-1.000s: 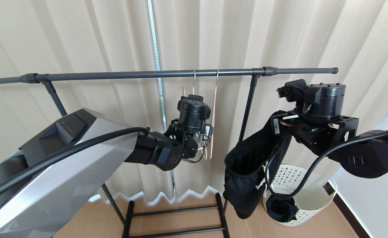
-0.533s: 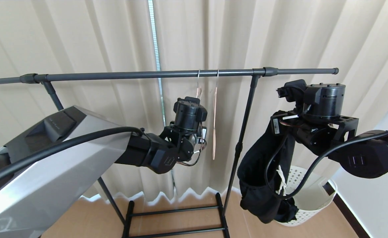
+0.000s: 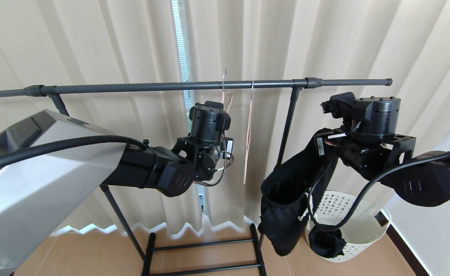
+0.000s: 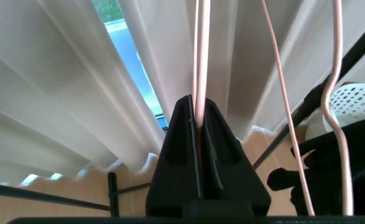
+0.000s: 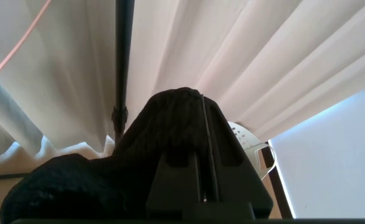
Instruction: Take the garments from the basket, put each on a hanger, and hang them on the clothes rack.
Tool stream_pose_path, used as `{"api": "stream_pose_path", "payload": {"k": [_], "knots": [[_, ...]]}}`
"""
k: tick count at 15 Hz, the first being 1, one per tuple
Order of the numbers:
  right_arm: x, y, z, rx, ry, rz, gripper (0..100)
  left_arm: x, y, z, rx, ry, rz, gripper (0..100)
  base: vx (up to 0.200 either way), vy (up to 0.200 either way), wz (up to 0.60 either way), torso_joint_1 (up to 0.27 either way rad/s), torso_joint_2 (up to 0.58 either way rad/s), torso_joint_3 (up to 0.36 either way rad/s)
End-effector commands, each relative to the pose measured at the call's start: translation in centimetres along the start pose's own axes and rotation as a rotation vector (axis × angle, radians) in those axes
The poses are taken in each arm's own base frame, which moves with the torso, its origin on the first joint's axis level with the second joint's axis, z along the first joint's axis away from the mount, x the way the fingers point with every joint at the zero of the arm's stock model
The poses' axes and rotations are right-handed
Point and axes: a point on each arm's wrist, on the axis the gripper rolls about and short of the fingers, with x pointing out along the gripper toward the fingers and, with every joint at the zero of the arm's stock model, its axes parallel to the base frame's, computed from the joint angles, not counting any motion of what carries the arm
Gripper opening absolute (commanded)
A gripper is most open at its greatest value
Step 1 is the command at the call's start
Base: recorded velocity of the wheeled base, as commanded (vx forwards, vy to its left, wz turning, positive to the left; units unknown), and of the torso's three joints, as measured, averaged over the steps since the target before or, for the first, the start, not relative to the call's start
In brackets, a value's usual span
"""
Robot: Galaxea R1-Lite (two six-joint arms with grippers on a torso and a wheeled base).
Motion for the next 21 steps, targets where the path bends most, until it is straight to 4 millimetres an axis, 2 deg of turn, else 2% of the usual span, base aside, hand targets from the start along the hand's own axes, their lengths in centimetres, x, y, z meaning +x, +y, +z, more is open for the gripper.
{"api": "stream_pose_path", "payload": {"k": [1, 6, 9, 13, 18, 21], "knots": [[0.0, 0.0, 0.0, 0.000, 0.000, 0.000, 0, -1.0, 0.6, 0.4, -0.002, -0.003, -0.001, 0, 0.000, 0.000, 0.00, 0.000, 0.00, 0.000], [0.0, 0.0, 0.0, 0.000, 0.000, 0.000, 0, -4.3, 2.2, 0.3, -0.001, -0.013, -0.009, 0, 0.000, 0.000, 0.00, 0.000, 0.00, 0.000], [0.0, 0.0, 0.0, 0.000, 0.000, 0.000, 0, -7.0, 3.4, -0.9, 0.005, -0.012, -0.022, 0, 0.000, 0.000, 0.00, 0.000, 0.00, 0.000], [-0.4, -0.1, 0.2, 0.002, -0.005, -0.012, 0, -11.0, 4.4, -3.1, 0.020, -0.013, -0.060, 0, 0.000, 0.000, 0.00, 0.000, 0.00, 0.000], [-0.6, 0.2, -0.2, -0.020, 0.004, -0.019, 0, -15.9, 7.6, -6.9, -0.014, -0.069, -0.109, 0, 0.000, 0.000, 0.00, 0.000, 0.00, 0.000], [-0.5, 0.4, -0.4, -0.024, 0.010, -0.017, 0, -17.9, 9.5, -8.5, -0.046, -0.121, -0.198, 0, 0.000, 0.000, 0.00, 0.000, 0.00, 0.000]]}}
